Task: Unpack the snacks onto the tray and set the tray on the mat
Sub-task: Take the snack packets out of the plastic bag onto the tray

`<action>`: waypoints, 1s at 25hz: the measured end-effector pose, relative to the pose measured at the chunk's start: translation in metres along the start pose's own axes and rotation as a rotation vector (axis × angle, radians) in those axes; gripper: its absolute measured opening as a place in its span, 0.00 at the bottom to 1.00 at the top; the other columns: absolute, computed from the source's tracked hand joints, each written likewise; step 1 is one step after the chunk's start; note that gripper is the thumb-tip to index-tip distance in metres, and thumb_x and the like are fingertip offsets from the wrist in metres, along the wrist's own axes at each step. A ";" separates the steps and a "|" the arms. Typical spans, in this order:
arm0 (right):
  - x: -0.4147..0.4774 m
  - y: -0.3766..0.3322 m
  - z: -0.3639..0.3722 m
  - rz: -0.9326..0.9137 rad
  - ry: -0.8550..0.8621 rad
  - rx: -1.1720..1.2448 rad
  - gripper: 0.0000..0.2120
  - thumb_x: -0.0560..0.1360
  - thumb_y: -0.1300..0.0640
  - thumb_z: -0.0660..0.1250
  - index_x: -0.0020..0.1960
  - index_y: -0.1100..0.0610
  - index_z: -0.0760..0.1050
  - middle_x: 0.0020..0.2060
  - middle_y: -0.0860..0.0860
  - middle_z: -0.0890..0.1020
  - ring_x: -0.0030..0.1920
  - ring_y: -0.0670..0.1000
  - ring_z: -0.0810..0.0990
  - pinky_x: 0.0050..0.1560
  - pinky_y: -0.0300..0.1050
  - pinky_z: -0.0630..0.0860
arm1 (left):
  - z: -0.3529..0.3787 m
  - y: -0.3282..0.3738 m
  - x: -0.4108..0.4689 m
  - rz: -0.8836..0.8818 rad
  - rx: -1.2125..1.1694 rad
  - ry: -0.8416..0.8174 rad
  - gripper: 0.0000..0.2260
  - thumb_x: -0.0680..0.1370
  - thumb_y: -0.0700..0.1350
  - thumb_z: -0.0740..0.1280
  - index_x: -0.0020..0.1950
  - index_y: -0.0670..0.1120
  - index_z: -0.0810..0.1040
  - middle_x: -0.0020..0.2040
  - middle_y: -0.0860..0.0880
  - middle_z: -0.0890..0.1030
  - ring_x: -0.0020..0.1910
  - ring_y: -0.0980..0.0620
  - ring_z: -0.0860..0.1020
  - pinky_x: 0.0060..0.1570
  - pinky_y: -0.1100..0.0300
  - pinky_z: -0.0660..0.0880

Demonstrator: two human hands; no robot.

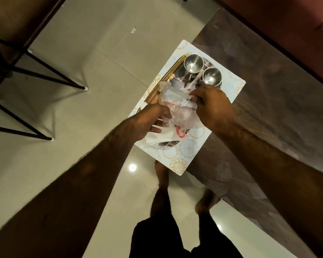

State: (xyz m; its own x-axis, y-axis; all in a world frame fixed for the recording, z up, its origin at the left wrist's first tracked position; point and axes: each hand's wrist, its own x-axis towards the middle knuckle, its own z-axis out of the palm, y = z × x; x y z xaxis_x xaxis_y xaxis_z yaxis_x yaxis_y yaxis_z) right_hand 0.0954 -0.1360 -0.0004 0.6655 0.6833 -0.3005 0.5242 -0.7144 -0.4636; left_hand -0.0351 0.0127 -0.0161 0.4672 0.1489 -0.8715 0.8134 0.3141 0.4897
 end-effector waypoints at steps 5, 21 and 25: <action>0.006 -0.007 0.000 0.041 0.102 0.092 0.15 0.83 0.59 0.61 0.64 0.57 0.82 0.60 0.54 0.84 0.60 0.55 0.80 0.62 0.54 0.78 | 0.001 0.002 -0.011 0.159 0.164 -0.056 0.19 0.76 0.45 0.73 0.66 0.47 0.76 0.58 0.48 0.83 0.56 0.48 0.81 0.55 0.56 0.79; -0.101 -0.021 -0.011 -0.137 -0.092 -0.109 0.27 0.75 0.43 0.70 0.73 0.47 0.73 0.75 0.49 0.72 0.76 0.54 0.68 0.72 0.58 0.65 | 0.024 0.002 -0.034 -0.022 -0.142 -0.020 0.23 0.79 0.60 0.65 0.68 0.47 0.76 0.60 0.44 0.84 0.57 0.40 0.83 0.56 0.44 0.80; -0.092 -0.016 -0.019 -0.019 0.071 0.074 0.16 0.78 0.60 0.69 0.65 0.53 0.82 0.60 0.54 0.80 0.62 0.57 0.78 0.56 0.50 0.74 | 0.011 0.004 -0.050 0.001 -0.389 -0.103 0.28 0.80 0.61 0.56 0.63 0.40 0.80 0.56 0.42 0.83 0.55 0.44 0.81 0.42 0.53 0.78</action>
State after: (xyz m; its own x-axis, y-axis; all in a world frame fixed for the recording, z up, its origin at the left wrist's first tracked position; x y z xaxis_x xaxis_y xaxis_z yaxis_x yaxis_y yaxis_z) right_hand 0.0363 -0.1902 0.0501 0.6933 0.6822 -0.2324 0.4981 -0.6867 -0.5295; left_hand -0.0512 -0.0034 0.0294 0.5161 0.0610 -0.8544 0.6300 0.6487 0.4269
